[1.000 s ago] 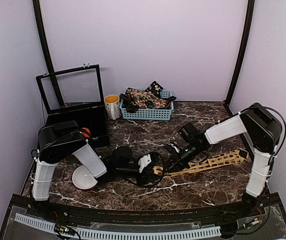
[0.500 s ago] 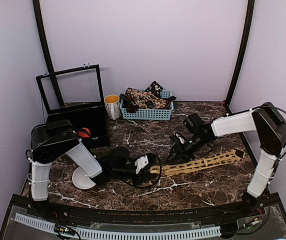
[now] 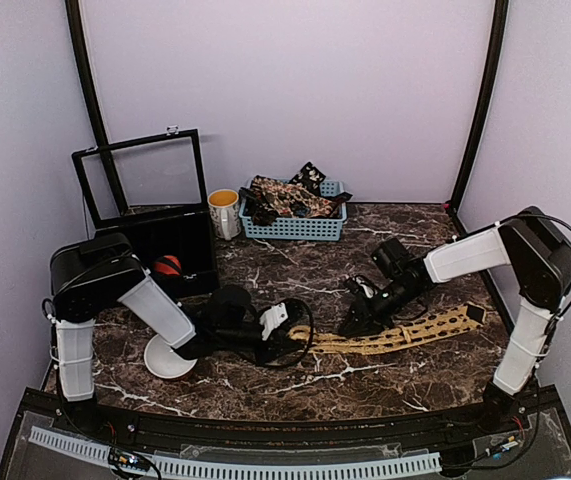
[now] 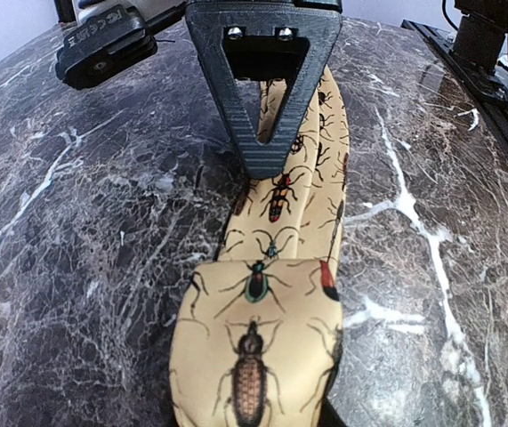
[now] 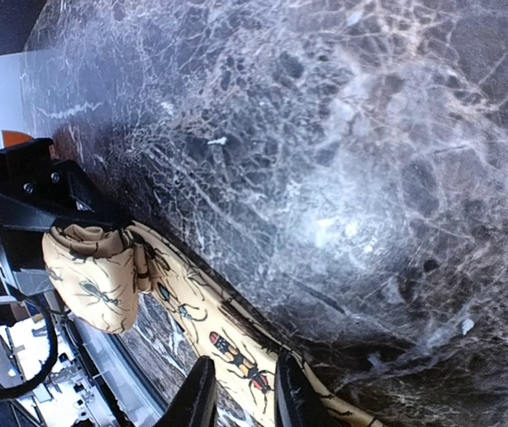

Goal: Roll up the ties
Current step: Roll the tie at the center of the board.

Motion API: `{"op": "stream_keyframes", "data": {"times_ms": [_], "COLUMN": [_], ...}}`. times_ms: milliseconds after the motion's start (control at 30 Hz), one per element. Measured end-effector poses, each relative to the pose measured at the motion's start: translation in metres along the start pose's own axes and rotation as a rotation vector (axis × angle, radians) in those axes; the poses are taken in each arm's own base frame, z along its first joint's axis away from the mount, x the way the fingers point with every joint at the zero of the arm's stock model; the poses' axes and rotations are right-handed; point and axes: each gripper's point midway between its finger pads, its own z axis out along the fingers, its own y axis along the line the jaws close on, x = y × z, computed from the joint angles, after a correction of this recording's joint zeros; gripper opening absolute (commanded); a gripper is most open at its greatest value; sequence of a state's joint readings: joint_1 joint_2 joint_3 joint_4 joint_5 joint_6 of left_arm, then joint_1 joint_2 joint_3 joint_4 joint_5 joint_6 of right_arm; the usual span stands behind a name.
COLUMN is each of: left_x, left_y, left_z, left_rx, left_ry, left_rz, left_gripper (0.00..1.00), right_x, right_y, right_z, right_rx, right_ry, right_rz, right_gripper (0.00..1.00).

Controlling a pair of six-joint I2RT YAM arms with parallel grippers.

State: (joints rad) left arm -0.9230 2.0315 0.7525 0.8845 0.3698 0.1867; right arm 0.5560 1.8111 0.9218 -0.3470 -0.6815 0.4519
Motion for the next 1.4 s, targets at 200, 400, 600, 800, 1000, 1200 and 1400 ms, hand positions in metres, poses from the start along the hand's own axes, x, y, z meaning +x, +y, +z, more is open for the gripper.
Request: {"op": "stream_keyframes", "data": {"times_ms": [200, 400, 600, 800, 1000, 1200, 1400], "left_x": [0.002, 0.002, 0.002, 0.002, 0.002, 0.002, 0.001], "left_y": [-0.002, -0.003, -0.004, -0.004, -0.005, -0.004, 0.001], "left_z": [0.001, 0.002, 0.002, 0.002, 0.002, 0.002, 0.002], "left_rx": [0.026, 0.043, 0.049, 0.053, 0.054, 0.059, 0.031], "left_ry": [0.020, 0.034, 0.036, 0.036, 0.036, 0.035, 0.035], "left_rz": [0.038, 0.075, 0.084, 0.084, 0.086, 0.088, 0.072], "left_gripper": [0.25, 0.26, 0.26, 0.27, 0.27, 0.33, 0.81], "right_x": [-0.003, -0.008, 0.001, 0.010, 0.005, -0.002, -0.002], "right_y": [0.006, 0.038, 0.079, 0.071, 0.067, 0.071, 0.068], "right_z": [-0.005, -0.009, 0.008, 0.033, 0.038, 0.039, 0.040], "right_rx": [-0.006, -0.053, -0.138, -0.128, -0.120, -0.130, -0.123], "right_ry": [-0.009, -0.009, 0.040, 0.101, 0.094, 0.066, 0.061], "right_rz": [-0.018, -0.035, -0.085, -0.031, 0.000, 0.010, 0.012], "right_gripper": [0.39, 0.42, 0.41, 0.35, 0.32, 0.00, 0.00]}}
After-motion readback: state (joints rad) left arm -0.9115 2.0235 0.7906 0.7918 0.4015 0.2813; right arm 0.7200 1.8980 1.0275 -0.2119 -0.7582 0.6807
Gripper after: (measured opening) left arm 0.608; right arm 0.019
